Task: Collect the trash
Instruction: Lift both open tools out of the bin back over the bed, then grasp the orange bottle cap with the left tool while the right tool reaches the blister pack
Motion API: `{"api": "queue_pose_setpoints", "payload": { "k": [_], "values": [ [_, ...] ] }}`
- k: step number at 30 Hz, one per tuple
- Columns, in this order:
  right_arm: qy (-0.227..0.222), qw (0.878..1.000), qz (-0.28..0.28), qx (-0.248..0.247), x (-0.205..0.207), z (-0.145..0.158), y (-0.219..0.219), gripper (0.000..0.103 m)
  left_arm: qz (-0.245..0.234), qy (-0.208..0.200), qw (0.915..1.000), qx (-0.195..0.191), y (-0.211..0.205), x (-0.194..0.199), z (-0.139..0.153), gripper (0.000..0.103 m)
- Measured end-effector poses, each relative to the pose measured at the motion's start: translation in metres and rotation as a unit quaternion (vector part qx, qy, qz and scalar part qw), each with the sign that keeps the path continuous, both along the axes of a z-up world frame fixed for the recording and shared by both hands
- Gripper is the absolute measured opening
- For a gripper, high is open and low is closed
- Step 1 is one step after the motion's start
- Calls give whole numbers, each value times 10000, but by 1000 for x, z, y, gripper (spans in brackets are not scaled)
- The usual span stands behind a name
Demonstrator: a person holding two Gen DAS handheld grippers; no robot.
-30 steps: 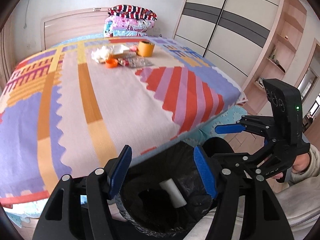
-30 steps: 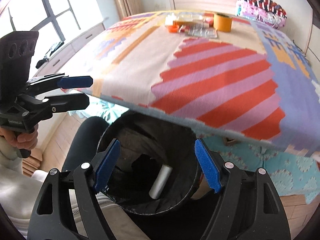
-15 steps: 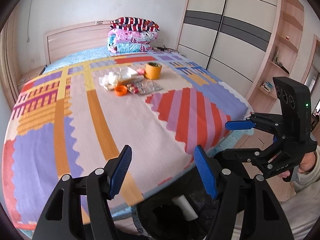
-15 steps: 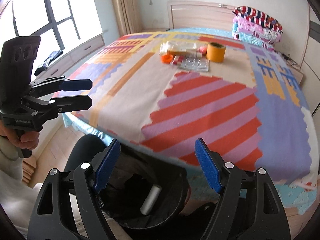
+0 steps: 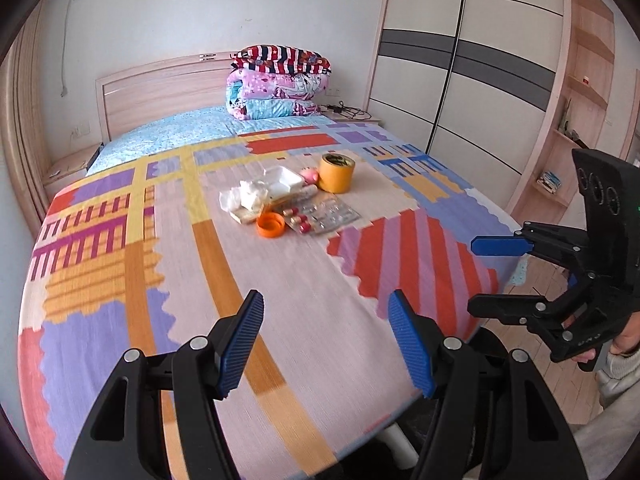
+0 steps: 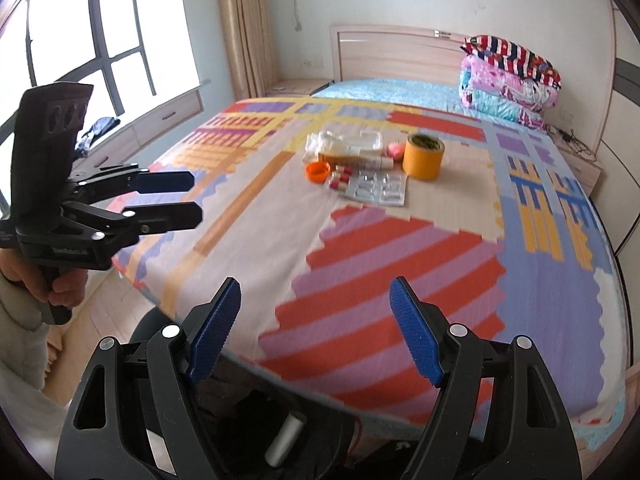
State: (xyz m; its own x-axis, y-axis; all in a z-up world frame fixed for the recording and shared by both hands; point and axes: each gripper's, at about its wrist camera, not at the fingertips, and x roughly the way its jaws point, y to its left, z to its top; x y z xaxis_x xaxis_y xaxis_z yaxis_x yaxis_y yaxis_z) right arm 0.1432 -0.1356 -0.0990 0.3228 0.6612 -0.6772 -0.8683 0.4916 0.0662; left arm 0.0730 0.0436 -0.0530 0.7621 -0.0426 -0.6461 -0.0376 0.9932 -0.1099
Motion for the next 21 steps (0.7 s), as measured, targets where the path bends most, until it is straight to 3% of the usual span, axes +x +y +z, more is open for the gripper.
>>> {"api": "queue_pose_setpoints", "payload": {
  "k": [15,21],
  "values": [
    [-84,9999,-21,91,30,1,36,76,90,261,9994,226,36,74,-12,62],
    [-31,10000,-30,31,43,-5,48,68,-44,418,9986,322,43,99,-26,62]
  ]
}}
